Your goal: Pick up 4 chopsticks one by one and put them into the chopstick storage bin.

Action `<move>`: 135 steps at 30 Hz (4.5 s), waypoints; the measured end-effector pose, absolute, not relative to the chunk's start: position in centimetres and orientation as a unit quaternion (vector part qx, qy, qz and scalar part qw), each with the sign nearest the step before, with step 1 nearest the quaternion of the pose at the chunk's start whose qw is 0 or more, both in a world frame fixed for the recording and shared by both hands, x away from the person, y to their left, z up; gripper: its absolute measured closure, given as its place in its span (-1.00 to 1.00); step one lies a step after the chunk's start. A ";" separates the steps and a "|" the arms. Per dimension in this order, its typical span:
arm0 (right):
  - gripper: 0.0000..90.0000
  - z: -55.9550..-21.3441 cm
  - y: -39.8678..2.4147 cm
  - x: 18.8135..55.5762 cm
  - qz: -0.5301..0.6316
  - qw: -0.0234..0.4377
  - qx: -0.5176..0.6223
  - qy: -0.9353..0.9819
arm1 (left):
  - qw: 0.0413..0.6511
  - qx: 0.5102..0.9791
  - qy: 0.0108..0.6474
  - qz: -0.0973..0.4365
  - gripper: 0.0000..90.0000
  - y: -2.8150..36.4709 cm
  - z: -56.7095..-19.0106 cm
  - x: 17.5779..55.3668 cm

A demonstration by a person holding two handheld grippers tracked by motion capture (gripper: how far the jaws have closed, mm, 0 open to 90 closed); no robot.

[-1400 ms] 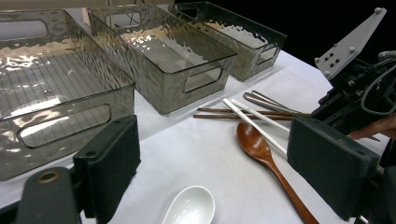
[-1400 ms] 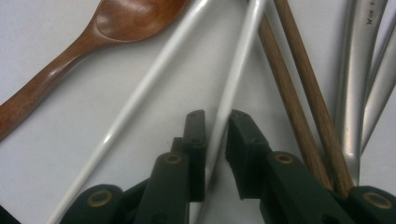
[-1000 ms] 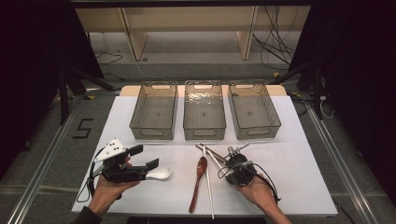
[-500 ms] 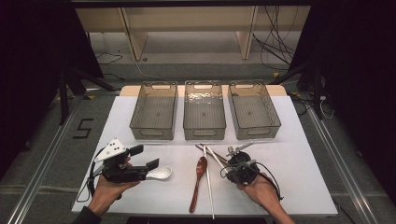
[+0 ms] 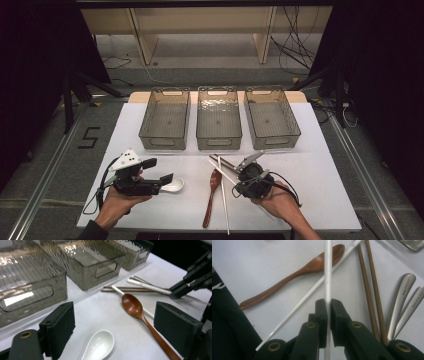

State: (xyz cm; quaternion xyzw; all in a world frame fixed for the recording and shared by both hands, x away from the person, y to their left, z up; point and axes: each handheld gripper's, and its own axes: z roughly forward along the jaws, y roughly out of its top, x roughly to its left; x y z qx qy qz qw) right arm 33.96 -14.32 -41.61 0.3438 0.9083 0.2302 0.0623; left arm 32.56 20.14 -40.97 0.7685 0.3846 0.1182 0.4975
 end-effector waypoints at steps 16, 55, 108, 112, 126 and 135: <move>0.90 -40.8 -13.3 33.3 0.209 0.067 0.226 0.949 | 0.439 0.839 0.312 0.080 -0.64 16.7 -39.7 34.2; 0.90 -41.3 -9.8 31.0 0.189 0.057 0.110 0.974 | 0.256 0.958 0.125 0.014 0.22 9.5 -42.4 34.0; -0.36 -38.2 -15.7 33.0 0.375 0.080 0.366 0.848 | 0.325 0.912 0.241 0.070 0.83 14.0 -39.0 36.3; -0.38 -38.7 -15.7 33.0 0.368 0.077 0.369 0.850 | 0.337 0.899 0.269 0.080 0.83 14.9 -38.6 37.0; -0.43 -39.6 -15.8 32.8 0.368 0.089 0.380 0.844 | 0.353 0.856 0.356 0.124 0.83 18.9 -37.2 40.6; -0.43 -39.5 -16.2 32.8 0.371 0.089 0.385 0.840 | 0.349 0.838 0.393 0.146 0.83 20.3 -37.1 44.1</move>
